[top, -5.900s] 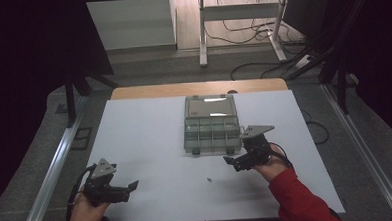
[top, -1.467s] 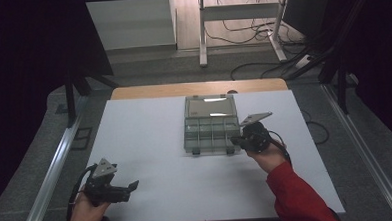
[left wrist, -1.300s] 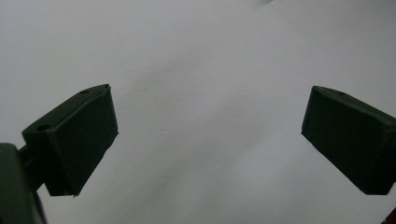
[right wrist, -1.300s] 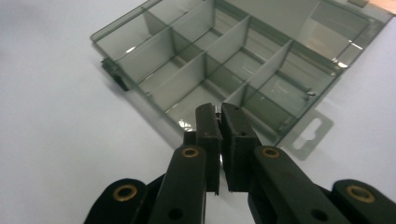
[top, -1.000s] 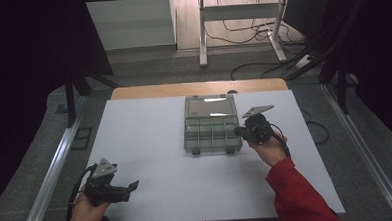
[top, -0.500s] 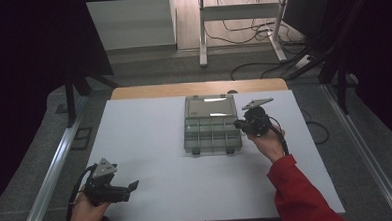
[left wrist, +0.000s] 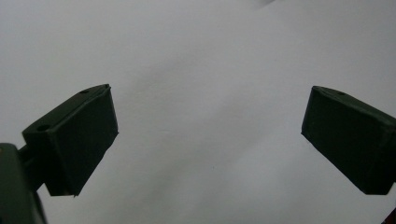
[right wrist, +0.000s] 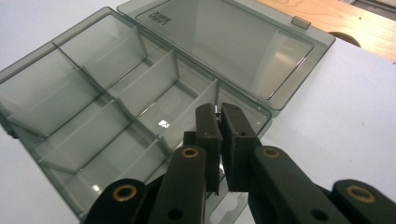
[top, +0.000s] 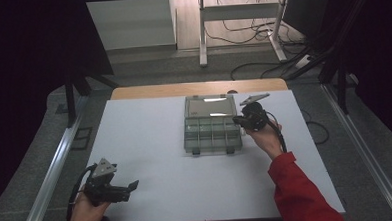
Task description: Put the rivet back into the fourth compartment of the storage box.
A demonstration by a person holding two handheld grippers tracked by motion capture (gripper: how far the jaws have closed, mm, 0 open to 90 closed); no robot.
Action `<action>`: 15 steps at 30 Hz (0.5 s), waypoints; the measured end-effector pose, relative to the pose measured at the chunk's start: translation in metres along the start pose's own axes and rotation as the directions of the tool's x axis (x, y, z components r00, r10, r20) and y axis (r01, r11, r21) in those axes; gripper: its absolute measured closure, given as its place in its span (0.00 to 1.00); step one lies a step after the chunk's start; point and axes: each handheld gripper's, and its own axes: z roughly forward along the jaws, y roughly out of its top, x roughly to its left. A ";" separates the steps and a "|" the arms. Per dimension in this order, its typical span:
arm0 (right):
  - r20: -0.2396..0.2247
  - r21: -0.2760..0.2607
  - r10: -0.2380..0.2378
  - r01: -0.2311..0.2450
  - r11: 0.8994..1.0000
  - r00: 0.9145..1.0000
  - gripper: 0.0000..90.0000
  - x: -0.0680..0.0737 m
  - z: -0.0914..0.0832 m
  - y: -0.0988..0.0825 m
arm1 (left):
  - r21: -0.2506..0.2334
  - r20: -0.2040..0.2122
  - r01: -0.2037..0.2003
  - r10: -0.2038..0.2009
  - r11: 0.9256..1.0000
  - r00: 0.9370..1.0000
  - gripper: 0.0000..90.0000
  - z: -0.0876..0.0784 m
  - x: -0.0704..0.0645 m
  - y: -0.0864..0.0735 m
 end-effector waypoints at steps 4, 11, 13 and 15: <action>0.002 0.004 0.009 -0.009 1.000 1.000 0.95 -0.004 0.004 0.000 | -0.001 0.000 0.001 -0.001 1.000 1.000 0.04 0.000 0.000 0.000; 0.001 0.016 0.012 -0.012 1.000 1.000 0.88 -0.008 0.012 0.002 | -0.002 0.001 0.002 -0.002 1.000 1.000 0.04 0.000 0.000 0.000; 0.005 0.020 0.006 -0.006 1.000 1.000 0.87 -0.007 0.012 0.002 | -0.002 0.001 0.002 -0.002 1.000 1.000 0.04 0.000 0.000 0.000; 0.014 0.022 -0.002 0.001 1.000 1.000 0.85 -0.006 0.011 0.002 | -0.003 0.000 0.001 -0.001 1.000 1.000 0.04 0.000 0.000 0.000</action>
